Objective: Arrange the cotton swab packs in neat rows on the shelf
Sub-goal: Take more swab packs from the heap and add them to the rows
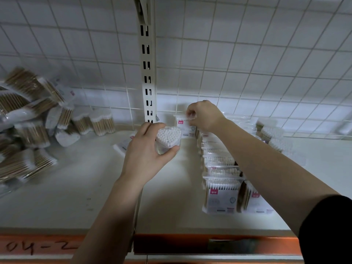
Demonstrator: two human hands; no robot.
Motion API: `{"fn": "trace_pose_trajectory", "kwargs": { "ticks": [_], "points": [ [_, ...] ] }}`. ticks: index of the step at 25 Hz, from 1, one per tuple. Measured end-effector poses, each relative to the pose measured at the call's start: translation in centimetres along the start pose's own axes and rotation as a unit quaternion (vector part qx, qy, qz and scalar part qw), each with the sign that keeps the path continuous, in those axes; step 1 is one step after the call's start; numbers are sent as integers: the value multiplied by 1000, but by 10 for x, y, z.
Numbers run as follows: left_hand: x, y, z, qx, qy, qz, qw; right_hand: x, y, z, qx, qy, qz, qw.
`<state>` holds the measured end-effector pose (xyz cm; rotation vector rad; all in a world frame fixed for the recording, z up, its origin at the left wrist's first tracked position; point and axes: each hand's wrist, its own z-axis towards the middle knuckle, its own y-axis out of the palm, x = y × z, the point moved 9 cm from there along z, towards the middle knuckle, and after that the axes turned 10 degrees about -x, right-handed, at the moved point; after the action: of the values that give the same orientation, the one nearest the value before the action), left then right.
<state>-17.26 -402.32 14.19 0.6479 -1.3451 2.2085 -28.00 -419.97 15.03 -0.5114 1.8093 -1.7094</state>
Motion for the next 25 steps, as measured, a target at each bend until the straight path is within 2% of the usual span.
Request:
{"fn": "trace_pose_trajectory", "kwargs": {
  "ticks": [3, 6, 12, 18, 25],
  "points": [
    [7, -7, 0, 16, 6, -6, 1000, 1, -9, -6, 9, -10, 25, 1000],
    [26, -14, 7, 25, 27, -11, 999, 4, -33, -19, 52, -26, 66, 996],
    [84, -3, 26, 20, 68, -16, 997, 47, -70, -63, 107, -12, 88, 990],
    [166, 51, 27, -17, 125, -27, 992, 113, -95, -133, 145, 24, 104, 984],
    [232, 117, 19, -51, 151, -60, 985, 189, -94, -206, 175, 64, 134, 973]
  ]
}}
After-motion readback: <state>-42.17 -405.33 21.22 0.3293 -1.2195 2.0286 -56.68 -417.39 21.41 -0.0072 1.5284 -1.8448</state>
